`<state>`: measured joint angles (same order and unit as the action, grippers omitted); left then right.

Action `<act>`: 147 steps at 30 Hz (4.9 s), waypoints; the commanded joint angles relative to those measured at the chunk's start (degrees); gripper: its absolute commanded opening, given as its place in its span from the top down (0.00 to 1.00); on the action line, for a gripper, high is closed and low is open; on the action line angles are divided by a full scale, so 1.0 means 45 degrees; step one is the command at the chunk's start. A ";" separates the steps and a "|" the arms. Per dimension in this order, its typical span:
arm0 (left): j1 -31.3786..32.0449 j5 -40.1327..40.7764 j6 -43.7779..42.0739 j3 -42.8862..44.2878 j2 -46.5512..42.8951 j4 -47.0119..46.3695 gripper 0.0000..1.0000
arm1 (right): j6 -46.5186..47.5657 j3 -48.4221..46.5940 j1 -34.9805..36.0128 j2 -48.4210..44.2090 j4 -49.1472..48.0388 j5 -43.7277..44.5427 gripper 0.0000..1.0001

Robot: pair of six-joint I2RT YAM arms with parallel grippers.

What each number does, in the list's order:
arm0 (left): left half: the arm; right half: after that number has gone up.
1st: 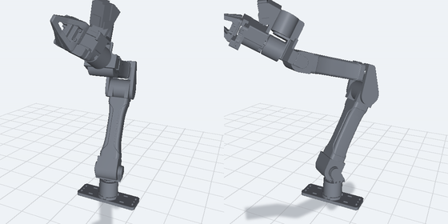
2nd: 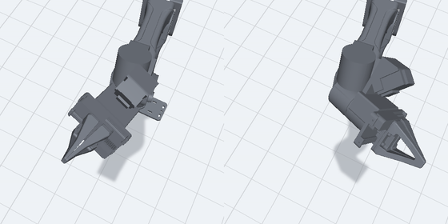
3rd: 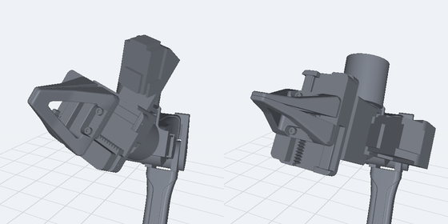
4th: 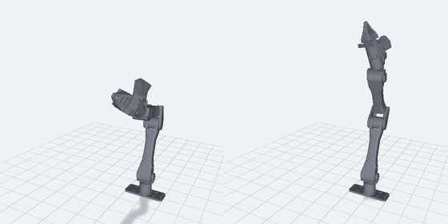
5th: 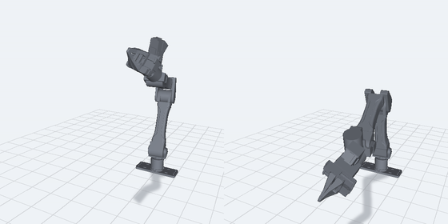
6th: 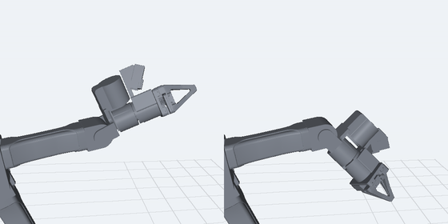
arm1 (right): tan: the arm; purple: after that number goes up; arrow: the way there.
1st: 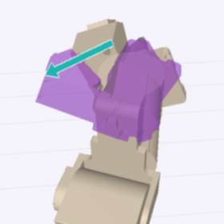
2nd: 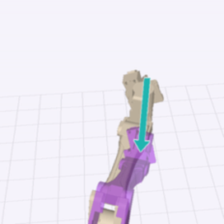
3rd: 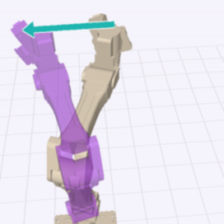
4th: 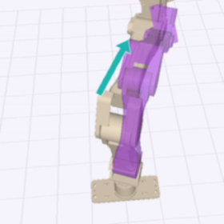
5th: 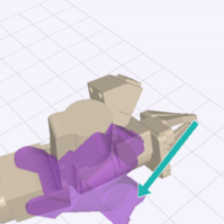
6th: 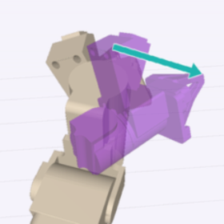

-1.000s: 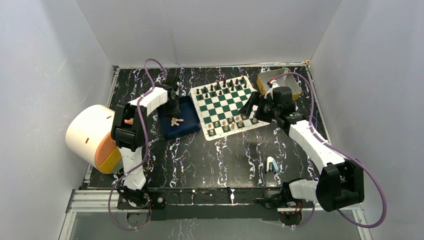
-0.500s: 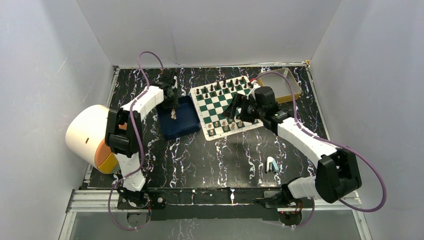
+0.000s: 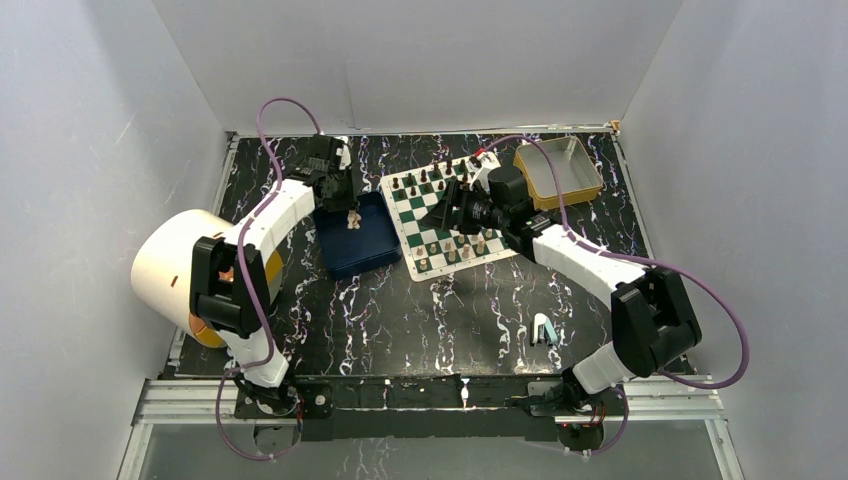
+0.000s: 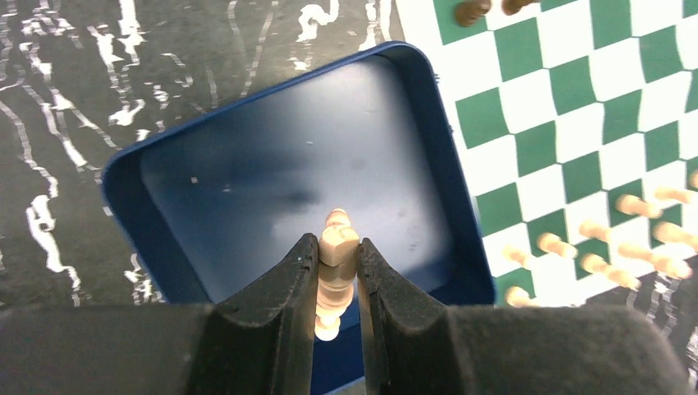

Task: Set up the chess pieces on the board
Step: Pick up the chess piece from the storage box, then place the chess piece at the center of the board.

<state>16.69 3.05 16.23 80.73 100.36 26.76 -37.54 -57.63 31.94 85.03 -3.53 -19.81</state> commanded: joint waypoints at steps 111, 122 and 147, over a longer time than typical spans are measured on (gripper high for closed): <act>0.0042 -0.5098 1.7058 -0.6343 -0.7135 -1.0534 1.00 | 1.0409 0.2348 0.2888 0.3176 -2.0275 0.1065 0.54; 0.0042 -0.5070 1.6929 -0.6401 -0.7184 -1.0506 1.00 | 1.0560 0.2192 0.3174 0.3515 -2.0868 0.1869 0.60; 0.0042 -0.4916 1.6867 -0.6647 -0.7146 -1.0586 1.00 | 1.0534 0.2137 0.3349 0.3291 -2.1235 0.2025 0.63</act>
<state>16.69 -19.49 92.60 50.98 70.30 -19.31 9.02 -45.60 46.48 100.99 -87.66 -11.66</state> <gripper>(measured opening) 0.192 0.380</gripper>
